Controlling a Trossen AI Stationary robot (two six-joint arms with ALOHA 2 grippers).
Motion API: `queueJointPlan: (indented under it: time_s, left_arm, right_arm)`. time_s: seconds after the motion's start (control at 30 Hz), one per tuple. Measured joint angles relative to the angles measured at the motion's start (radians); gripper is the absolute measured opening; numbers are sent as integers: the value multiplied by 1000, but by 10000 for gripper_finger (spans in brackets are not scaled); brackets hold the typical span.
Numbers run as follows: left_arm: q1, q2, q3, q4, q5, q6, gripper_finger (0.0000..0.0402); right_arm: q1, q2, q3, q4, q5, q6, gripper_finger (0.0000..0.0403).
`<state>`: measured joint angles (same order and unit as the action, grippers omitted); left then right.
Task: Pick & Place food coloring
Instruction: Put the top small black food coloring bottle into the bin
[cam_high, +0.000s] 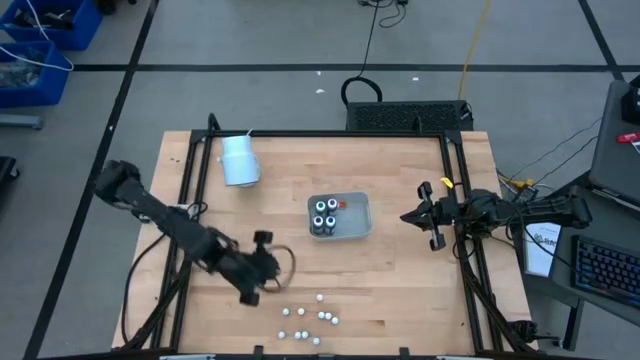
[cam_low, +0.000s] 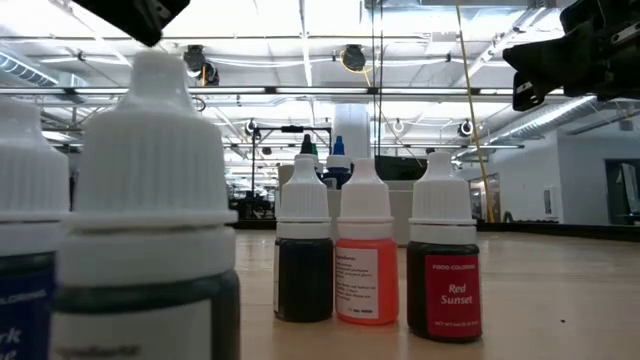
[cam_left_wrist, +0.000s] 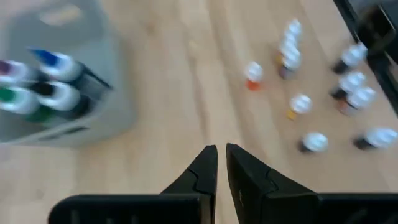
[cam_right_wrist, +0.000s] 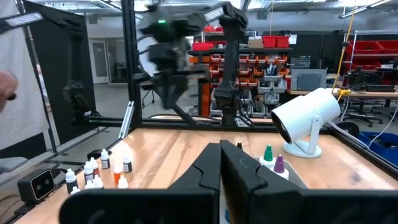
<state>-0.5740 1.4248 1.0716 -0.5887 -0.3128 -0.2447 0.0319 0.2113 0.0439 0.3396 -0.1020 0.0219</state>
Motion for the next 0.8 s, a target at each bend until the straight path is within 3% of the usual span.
queueJointPlan:
  time_s: [0.17, 0.3, 0.5, 0.67, 0.8]
  left_arm:
    - [-23, 196, 200, -135, 108, -180, 42]
    - [-33, 321, 294, -148, 214, -185, 50]
    - [-38, 459, 364, -150, 338, -183, 118]
    - [-35, 518, 381, -147, 354, -181, 178]
    - [-31, 541, 381, -165, 374, -183, 204]
  right_arm:
    - [0, 1, 0, -13, 0, 0, 0]
    - [0, 1, 0, -16, 0, 0, 0]
    - [0, 1, 0, -16, 0, 0, 0]
    - [0, 1, 0, -16, 0, 0, 0]
    - [0, 1, -1, -16, 0, -2, 0]
